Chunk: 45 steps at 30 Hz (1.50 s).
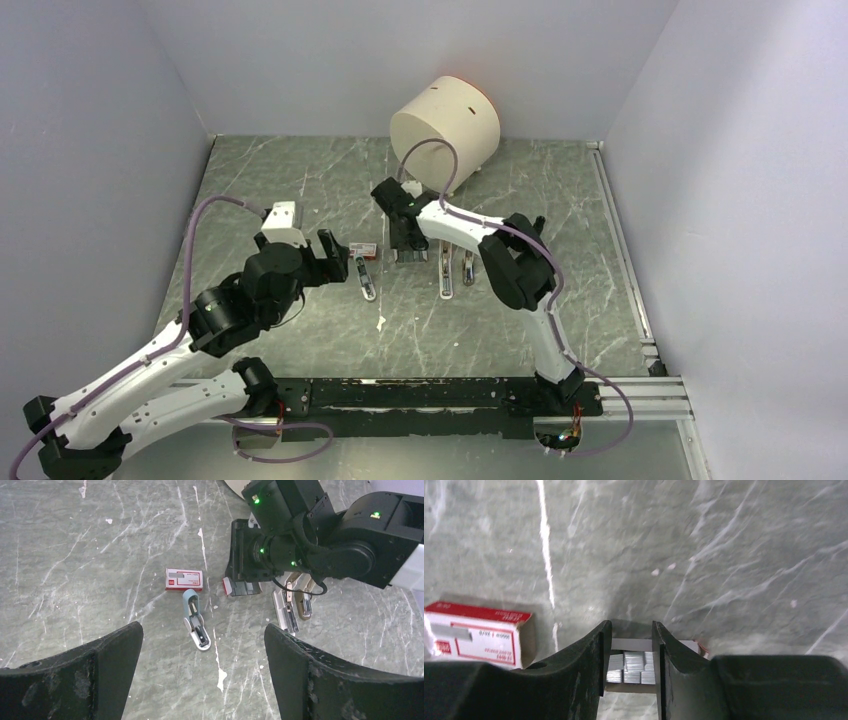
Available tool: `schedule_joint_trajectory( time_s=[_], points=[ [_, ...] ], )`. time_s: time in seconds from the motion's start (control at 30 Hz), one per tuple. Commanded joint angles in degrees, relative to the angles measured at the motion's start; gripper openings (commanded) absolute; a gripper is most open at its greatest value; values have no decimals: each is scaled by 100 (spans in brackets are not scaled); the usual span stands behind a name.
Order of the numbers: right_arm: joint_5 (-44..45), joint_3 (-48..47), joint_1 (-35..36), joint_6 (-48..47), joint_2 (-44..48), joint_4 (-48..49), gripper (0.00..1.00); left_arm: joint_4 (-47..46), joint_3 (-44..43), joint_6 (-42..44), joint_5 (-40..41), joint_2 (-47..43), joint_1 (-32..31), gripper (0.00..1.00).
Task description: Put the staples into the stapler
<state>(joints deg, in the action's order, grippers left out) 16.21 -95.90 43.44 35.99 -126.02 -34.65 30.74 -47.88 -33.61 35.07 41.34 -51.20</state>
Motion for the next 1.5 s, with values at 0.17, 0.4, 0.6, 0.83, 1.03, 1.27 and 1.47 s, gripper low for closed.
schedule_joint_trajectory(
  time_s=[0.17, 0.4, 0.6, 0.83, 1.03, 1.27, 1.47],
  points=[
    [55, 262, 331, 263, 352, -217, 41, -9, 70, 58, -43, -8, 31, 96],
    [719, 182, 270, -28, 668, -240, 44, -98, 39, 86, -123, 142, 38, 96],
    [967, 176, 116, -152, 430, -397, 39, -147, 33, 81, -97, 218, 31, 96],
    [847, 186, 94, -325, 225, -401, 31, -146, 78, 15, -113, 270, 34, 96],
    [814, 297, 94, -340, 189, -478, 26, -167, 86, 39, -150, 322, 32, 96],
    [652, 607, 138, -323, 340, -462, 21, -148, 92, 50, -141, 284, 34, 96],
    [330, 884, 238, -292, 682, -334, 20, -147, 103, 47, -140, 248, 33, 96]
  ],
)
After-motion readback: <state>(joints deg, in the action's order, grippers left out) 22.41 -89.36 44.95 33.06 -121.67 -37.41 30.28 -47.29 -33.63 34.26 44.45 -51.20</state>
